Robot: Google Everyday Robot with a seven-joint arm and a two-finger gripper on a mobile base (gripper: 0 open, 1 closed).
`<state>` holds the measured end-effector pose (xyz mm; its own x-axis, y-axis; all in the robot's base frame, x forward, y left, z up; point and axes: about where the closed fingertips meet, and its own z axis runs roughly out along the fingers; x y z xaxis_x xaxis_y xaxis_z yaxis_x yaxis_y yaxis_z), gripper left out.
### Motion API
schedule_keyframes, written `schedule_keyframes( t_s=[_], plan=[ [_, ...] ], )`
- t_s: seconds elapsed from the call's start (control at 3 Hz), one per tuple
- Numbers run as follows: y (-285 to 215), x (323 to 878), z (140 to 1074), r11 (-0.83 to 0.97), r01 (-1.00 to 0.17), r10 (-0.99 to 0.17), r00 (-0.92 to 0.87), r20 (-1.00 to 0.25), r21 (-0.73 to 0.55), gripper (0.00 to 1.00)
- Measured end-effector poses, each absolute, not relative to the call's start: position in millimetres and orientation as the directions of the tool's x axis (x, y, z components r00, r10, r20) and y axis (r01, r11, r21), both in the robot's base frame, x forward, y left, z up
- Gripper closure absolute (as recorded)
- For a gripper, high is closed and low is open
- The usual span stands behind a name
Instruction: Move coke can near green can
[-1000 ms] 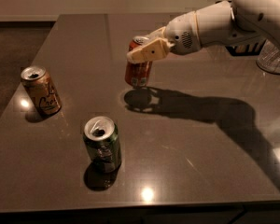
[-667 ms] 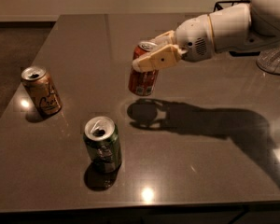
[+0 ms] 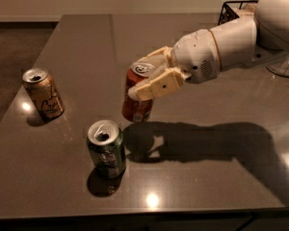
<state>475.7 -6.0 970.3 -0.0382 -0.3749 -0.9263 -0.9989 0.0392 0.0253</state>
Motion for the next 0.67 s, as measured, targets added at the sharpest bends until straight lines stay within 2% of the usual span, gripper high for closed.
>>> schedule_keyframes(
  t_s=[0.67],
  plan=[
    [-19.4, 444.4, 941.1, -0.133, -0.99, -0.457, 0.101, -0.884, -0.045, 1.0]
  ],
)
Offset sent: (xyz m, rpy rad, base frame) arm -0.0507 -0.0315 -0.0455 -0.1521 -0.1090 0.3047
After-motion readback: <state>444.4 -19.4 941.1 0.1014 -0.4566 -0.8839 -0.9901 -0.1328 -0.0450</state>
